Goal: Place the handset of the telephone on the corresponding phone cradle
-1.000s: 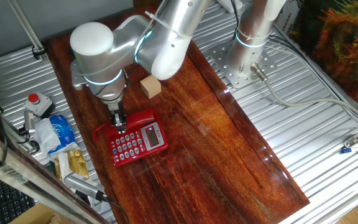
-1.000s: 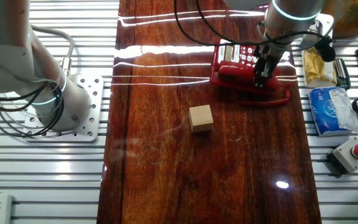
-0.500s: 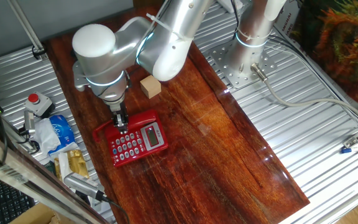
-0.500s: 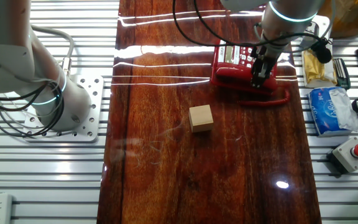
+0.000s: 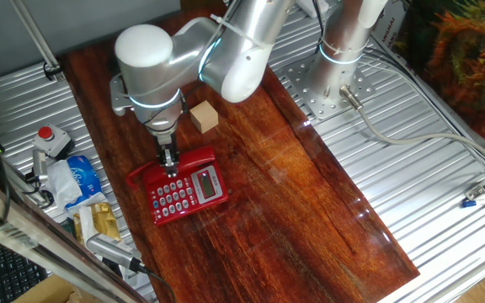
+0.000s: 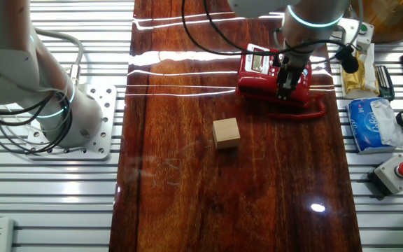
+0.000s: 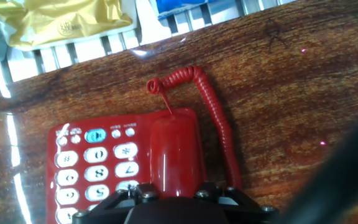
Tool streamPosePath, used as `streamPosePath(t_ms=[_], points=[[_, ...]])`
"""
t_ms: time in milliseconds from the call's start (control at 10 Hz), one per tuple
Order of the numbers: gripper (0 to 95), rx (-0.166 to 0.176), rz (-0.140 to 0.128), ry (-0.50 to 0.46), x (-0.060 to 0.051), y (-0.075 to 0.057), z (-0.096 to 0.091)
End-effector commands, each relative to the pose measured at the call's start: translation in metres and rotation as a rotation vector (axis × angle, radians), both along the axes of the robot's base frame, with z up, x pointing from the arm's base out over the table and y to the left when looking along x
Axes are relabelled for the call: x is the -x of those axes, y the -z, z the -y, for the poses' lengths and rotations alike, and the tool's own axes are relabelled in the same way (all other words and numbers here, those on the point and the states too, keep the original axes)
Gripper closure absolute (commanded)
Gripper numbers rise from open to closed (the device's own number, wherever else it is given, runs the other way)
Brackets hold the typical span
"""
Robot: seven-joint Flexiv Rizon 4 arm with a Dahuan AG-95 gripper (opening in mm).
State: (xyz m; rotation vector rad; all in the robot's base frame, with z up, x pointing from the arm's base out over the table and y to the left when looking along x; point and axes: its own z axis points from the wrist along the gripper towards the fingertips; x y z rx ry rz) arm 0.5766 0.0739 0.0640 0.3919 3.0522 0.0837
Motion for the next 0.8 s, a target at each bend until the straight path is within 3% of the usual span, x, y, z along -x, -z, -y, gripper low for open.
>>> streamPosePath(t_ms=[100,300,800], points=[[57.0,-0.057,-0.027,-0.011,0.0006,0.0003,-0.0003],[19.0,-0.069,-0.025,-0.019,0.0014,0.0006,0.0],[19.0,-0.067,-0.028,-0.028,0.0016,0.0007,0.0]])
